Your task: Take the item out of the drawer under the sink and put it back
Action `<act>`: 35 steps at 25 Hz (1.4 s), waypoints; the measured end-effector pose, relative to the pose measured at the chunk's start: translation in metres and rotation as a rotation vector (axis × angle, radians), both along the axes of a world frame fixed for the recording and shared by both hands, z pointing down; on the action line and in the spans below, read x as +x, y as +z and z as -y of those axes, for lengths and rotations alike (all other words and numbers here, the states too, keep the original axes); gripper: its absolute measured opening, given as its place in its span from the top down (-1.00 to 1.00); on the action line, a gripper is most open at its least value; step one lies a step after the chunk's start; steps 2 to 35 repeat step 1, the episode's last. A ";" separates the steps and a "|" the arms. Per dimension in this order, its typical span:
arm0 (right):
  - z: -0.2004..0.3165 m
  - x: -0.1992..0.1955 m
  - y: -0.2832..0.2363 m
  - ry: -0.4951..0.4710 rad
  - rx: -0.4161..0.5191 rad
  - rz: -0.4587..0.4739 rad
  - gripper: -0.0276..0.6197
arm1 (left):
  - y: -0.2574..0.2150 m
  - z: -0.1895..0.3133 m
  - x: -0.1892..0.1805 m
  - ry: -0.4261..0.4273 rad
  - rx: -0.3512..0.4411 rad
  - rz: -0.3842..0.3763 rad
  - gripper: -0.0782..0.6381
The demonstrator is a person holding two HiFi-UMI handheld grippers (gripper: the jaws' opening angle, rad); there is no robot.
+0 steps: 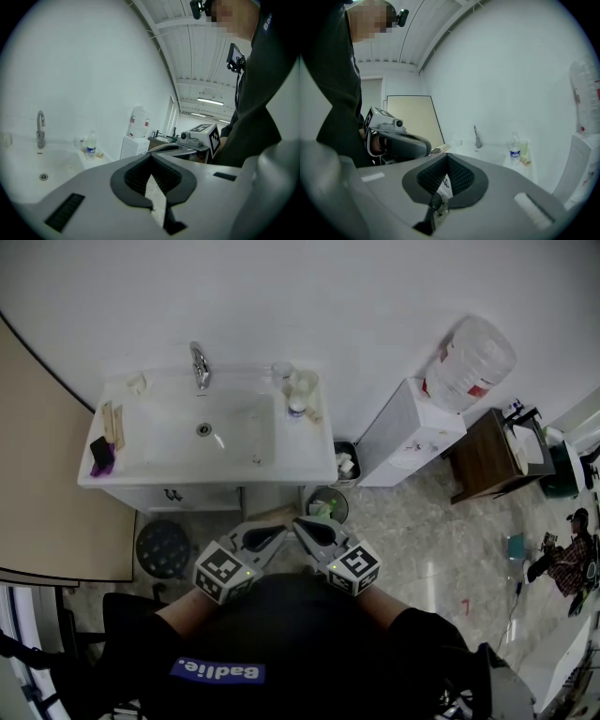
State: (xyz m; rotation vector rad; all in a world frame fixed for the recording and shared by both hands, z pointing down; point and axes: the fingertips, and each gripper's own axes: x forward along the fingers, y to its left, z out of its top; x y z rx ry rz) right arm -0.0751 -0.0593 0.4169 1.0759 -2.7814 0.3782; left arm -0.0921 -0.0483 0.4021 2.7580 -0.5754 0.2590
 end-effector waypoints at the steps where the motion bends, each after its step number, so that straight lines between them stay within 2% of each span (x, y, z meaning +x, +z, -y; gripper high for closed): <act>1: 0.000 0.001 0.000 0.000 -0.002 0.000 0.94 | 0.000 0.000 0.001 -0.001 0.000 0.000 0.76; 35: 0.000 0.001 0.000 0.000 -0.002 0.000 0.94 | 0.000 0.000 0.001 -0.001 0.000 0.000 0.76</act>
